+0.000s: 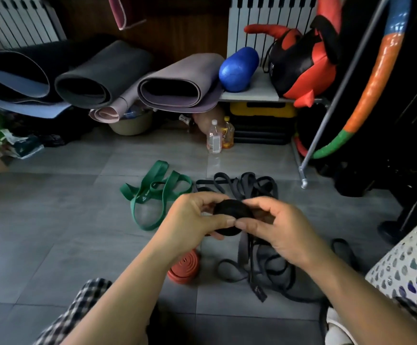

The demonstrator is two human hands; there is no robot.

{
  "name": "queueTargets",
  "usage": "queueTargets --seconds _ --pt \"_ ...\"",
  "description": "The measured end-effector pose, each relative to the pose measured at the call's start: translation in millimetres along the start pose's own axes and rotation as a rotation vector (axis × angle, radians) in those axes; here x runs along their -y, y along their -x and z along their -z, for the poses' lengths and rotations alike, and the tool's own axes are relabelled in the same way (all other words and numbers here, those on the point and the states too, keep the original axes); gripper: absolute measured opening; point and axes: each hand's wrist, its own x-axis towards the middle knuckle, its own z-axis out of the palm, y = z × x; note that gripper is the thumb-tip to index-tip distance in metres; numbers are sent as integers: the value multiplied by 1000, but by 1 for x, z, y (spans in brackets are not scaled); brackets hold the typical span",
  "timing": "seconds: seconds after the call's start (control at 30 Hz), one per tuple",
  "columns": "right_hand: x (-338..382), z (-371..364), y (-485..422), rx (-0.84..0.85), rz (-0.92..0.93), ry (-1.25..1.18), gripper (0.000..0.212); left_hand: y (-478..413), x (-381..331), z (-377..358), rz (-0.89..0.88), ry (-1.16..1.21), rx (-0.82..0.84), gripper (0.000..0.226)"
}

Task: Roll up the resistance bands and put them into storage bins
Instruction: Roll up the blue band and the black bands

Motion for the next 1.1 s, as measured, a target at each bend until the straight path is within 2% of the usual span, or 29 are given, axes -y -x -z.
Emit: queueTargets --seconds 0.1,0.23,0.33,0.43,0.53,0.67,0.73,0.83,0.9,0.97,1.1 --pt "-4 9 -3 53 -20 -149 30 -5 -1 -5 39 172 24 28" --pt "-8 13 -8 -55 -61 -397 26 -14 4 -24 81 448 -51 28" --pt "-9 9 -10 -99 -67 -435 27 -22 9 -35 112 632 -115 35" --pt "-10 8 -12 -117 -77 -439 21 -24 13 -40 138 715 -111 33" --pt "-12 20 -14 -71 -87 -287 17 -27 12 -37 167 666 -54 31" --pt "-14 36 -14 -49 -38 203 18 -31 5 -21 83 107 27 27" --pt "-13 37 -13 -20 31 335 20 -31 2 -17 56 48 46 27" --pt "-11 38 -12 27 34 245 21 -30 4 -19 58 115 25 24" --pt "-10 40 -11 39 -31 26 22 -29 9 -24 85 231 13 16" --pt "-9 41 -10 35 -108 -169 19 -28 14 -28 114 333 7 23" --pt "-9 35 -7 45 -65 38 19 -26 14 -28 115 234 8 20"
